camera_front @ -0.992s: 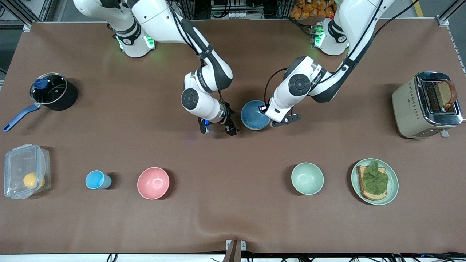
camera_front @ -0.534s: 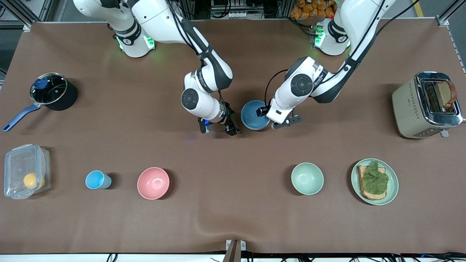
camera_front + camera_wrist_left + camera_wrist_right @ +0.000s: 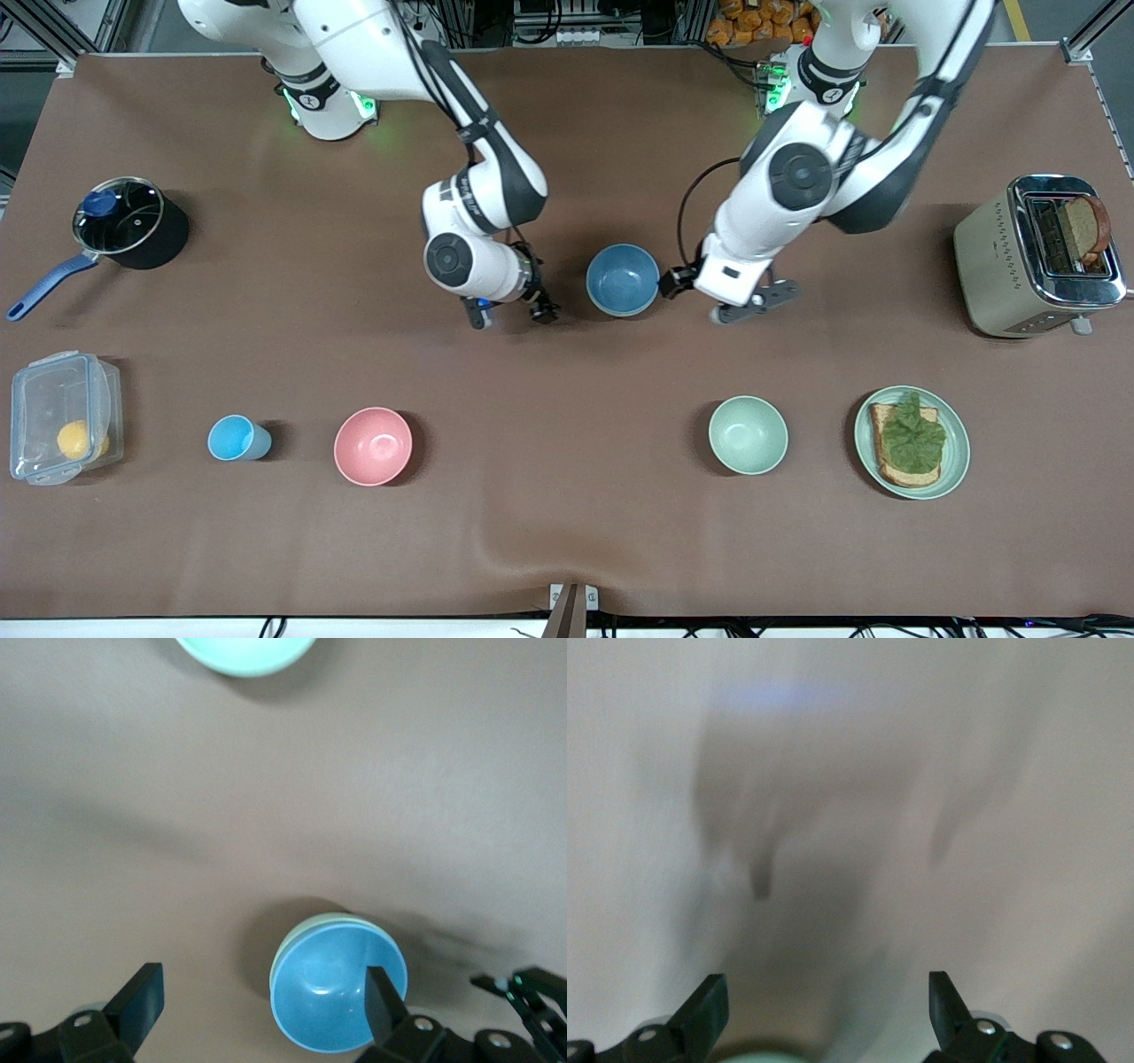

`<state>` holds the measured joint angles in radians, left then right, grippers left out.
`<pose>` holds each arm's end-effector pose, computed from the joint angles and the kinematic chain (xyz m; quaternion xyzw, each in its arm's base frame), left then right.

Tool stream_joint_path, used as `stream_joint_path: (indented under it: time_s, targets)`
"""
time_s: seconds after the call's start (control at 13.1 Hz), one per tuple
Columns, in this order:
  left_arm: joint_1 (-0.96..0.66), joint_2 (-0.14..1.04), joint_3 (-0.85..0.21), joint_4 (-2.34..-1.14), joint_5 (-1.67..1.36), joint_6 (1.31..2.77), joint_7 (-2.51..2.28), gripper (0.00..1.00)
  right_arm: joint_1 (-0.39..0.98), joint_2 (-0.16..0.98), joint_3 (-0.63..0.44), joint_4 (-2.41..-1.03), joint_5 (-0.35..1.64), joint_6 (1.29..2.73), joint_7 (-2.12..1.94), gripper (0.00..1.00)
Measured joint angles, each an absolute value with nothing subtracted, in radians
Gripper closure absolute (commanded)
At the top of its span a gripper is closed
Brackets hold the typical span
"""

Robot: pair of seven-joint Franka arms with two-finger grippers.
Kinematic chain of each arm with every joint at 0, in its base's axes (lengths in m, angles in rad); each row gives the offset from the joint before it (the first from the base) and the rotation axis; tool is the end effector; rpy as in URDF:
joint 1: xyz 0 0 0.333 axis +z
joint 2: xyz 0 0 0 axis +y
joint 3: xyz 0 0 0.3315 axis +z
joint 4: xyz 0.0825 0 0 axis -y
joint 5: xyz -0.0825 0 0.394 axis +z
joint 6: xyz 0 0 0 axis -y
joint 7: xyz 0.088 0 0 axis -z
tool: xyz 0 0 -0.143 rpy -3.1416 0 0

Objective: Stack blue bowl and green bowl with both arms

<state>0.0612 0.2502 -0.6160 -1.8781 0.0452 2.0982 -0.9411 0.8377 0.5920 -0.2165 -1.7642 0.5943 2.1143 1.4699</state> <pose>0.5389 -0.3114 0.3766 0.9807 0.1885 -0.0293 0.0439 0.5003 0.4196 0.1941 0.8103 -0.5507 -0.2003 0.0022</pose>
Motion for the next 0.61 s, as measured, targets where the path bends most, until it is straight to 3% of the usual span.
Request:
stream_joint_path:
  time_s: [0.23, 0.61]
  targets:
    - [0.075, 0.232, -0.615, -1.820, 0.169, 2.052, -0.941, 0.00, 0.828, 0.525, -0.312, -1.764, 0.453, 1.890, 1.453, 0.00]
    - [0.128, 0.217, -0.613, -1.699, 0.184, 1.957, -0.926, 0.00, 0.827, 0.475, -0.381, -1.766, 0.331, 1.714, 1.409, 0.00]
